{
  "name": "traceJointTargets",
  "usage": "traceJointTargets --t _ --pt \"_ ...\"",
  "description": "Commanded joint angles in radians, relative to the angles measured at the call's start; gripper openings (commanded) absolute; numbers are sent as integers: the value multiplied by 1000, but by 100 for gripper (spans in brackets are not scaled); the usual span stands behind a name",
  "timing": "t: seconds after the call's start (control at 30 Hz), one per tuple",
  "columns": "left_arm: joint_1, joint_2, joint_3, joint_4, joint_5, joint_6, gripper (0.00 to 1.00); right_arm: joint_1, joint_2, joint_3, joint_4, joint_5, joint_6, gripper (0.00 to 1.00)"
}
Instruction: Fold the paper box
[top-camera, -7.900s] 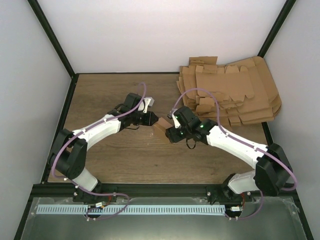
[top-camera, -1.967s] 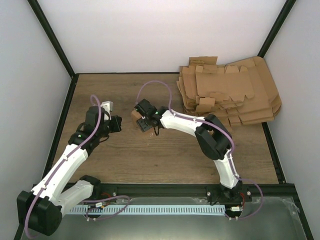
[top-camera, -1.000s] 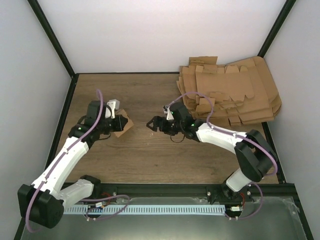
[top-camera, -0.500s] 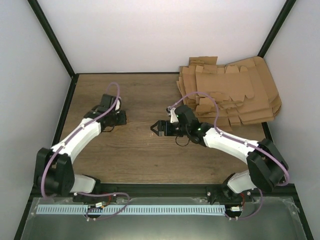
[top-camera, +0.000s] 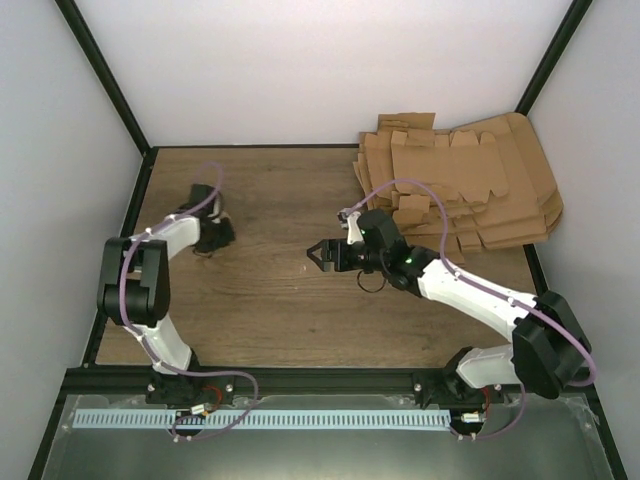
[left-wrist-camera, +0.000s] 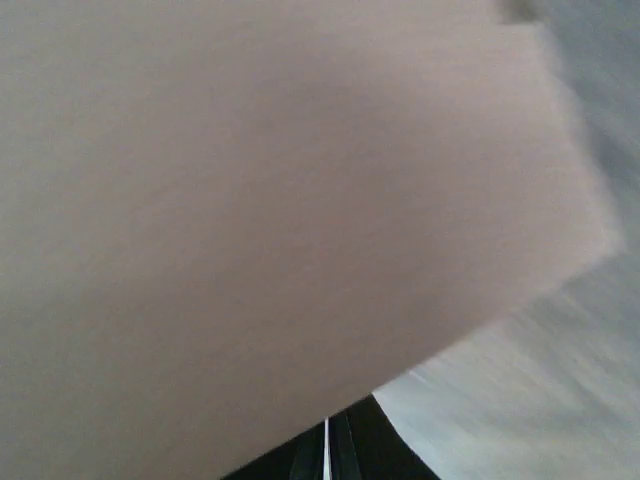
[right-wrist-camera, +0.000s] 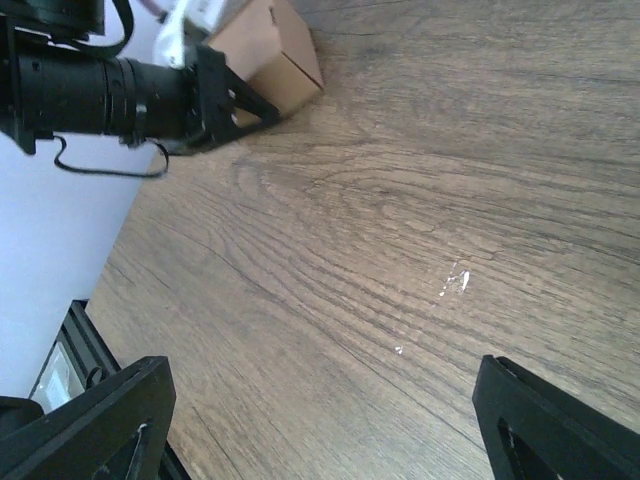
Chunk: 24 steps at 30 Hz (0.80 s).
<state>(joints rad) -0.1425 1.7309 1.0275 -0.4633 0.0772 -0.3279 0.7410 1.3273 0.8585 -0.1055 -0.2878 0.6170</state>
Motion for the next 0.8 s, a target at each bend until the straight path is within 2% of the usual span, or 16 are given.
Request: traceJointTargets --t 0.0,0.07,0.17,0.23,0.3,0.4,0.47,0.5,0.63,0.7,0.77 --pt "143 40 51 146 -113 -148 4 2 -48 17 -40 41 -33 85" --pt "131 39 84 150 -57 -135 9 -2 -75 8 -58 76 -57 86" --pt "99 -121 3 210 -73 -128 34 -60 -135 -37 -61 101 -127 90" --pt "97 -275 -131 305 -77 -125 58 -145 -187 -99 -36 116 -163 96" --pt "91 -425 -256 412 -94 -116 98 -220 -256 -175 10 216 -179 99" --pt "61 -576 -390 566 -133 -72 100 -258 -396 -326 164 487 -195 100" --pt "36 -620 -445 645 -178 -18 100 -263 -463 -444 310 644 -248 100" --pt "28 -632 -466 677 -205 6 100 -268 -490 -497 396 674 -290 100" --pt "22 -651 -566 820 -298 132 100 -321 -527 -630 616 722 -423 100" --pt "21 -641 -624 920 -354 186 100 -395 -516 -675 695 636 -470 100" --pt "22 -598 -676 1044 -399 236 100 -479 -485 -671 722 482 -495 100"
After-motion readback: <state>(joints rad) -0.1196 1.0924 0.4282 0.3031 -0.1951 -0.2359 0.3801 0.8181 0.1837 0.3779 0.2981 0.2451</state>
